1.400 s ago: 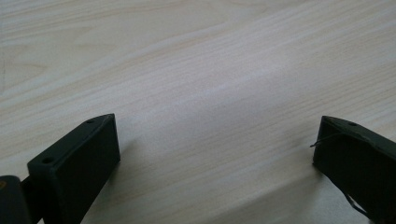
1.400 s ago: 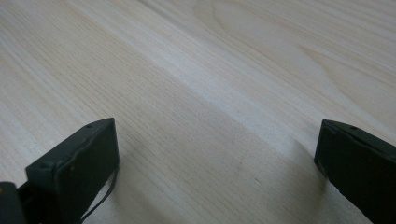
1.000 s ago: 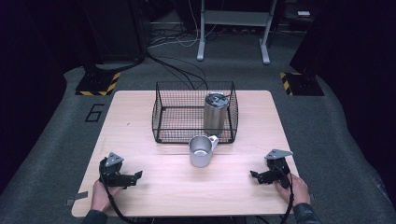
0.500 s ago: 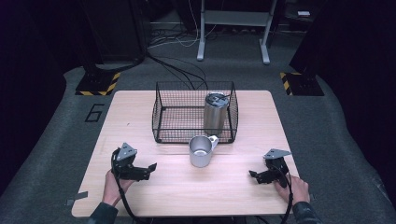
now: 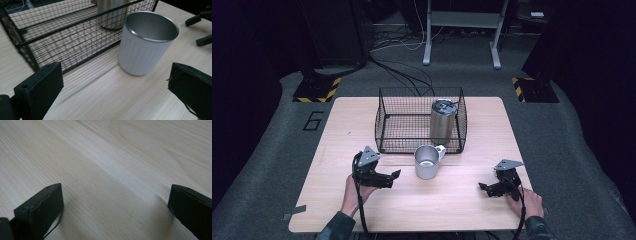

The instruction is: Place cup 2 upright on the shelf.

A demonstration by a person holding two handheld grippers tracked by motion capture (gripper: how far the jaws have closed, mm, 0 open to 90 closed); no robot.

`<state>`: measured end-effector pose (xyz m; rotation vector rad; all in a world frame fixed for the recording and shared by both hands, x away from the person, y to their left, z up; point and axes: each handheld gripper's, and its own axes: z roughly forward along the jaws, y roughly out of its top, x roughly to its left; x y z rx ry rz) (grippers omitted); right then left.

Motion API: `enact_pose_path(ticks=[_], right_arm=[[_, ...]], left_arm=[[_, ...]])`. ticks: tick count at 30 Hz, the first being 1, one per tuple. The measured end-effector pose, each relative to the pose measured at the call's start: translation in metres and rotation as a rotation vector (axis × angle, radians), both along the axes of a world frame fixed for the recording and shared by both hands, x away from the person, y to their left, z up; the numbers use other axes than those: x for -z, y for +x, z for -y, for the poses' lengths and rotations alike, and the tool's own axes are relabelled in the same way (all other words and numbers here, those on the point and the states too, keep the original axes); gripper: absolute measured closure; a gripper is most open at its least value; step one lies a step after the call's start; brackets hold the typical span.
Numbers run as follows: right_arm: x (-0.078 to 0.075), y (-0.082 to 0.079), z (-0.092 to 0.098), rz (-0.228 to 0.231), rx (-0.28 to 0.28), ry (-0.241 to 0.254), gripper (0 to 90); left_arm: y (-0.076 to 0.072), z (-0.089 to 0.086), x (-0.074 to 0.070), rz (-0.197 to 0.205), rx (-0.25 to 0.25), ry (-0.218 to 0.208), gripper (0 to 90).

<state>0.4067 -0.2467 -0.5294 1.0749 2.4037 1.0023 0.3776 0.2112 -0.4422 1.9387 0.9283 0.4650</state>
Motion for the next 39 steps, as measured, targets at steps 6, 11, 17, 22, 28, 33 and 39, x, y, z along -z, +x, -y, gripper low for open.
enact_pose_path(ticks=[6, 11, 17, 22, 28, 33, 39], right_arm=[[0.0, 0.0, 0.0, 0.0, -0.001, 0.0, 0.0], [0.0, 0.0, 0.0, 0.0, -0.002, 0.0, 0.0], [0.0, 0.0, 0.0, 0.001, -0.003, 0.001, 0.0], [0.0, 0.001, 0.0, 0.001, -0.004, 0.001, 0.0], [0.0, 0.001, 0.0, 0.001, -0.005, 0.0, 0.0], [0.0, 0.001, 0.0, 0.002, -0.007, -0.001, 0.0], [0.0, 0.001, 0.0, 0.002, -0.008, -0.001, 0.0]], left_arm=[[0.006, 0.026, -0.002, -0.001, 0.05, 0.035, 0.0], [0.013, 0.048, -0.002, -0.022, 0.083, 0.066, 0.0], [0.023, 0.068, 0.003, -0.017, 0.09, 0.087, 0.0], [0.03, 0.076, 0.004, -0.035, 0.099, 0.079, 0.0], [0.038, 0.087, 0.004, -0.037, 0.103, 0.059, 0.0], [0.044, 0.095, 0.006, -0.034, 0.094, 0.069, 0.1], [0.048, 0.106, 0.006, -0.012, 0.094, 0.1, 0.2]])
